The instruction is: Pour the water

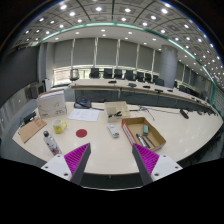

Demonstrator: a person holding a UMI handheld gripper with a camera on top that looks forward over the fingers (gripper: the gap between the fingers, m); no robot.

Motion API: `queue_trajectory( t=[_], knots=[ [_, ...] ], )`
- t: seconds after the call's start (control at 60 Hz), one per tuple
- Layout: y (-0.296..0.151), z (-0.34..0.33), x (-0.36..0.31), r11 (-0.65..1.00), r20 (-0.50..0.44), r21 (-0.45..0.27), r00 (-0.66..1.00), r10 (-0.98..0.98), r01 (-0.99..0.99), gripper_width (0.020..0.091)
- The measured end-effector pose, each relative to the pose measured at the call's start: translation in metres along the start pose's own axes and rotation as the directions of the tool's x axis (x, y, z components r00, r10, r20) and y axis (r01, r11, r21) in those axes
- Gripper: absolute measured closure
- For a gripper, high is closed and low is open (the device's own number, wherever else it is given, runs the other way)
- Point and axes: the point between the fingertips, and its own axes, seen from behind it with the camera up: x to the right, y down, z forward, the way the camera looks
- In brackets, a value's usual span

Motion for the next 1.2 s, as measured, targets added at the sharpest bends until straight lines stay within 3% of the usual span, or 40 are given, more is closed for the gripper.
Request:
queue_trajectory(
  t=[0.2, 0.417, 0.683, 1.017, 1.117, 1.2],
  knots=[
    [0.023, 0.007, -0.042, 1.000, 0.050, -0.021, 0.999, -0.020, 0.021, 0.0249],
    [0.064, 0.024, -0.136, 0.999, 0.127, -0.021, 0.992, -0.025, 0.027, 0.0244],
    [0.102, 0.072, -0.277, 0.999, 0.207, 0.039, 0.978, 0.011, -0.019, 0.0242],
    [0.111, 0.196, -0.343, 0.988, 0.131, 0.148, 0.991, 0.026, -0.046, 0.0241],
    [0.108, 0.224, -0.350, 0.983, 0.134, 0.179, 0.991, 0.025, -0.049, 0.0296],
    [0.108, 0.237, -0.357, 0.981, 0.141, 0.189, 0.990, 0.021, -0.047, 0.0406]
  ],
)
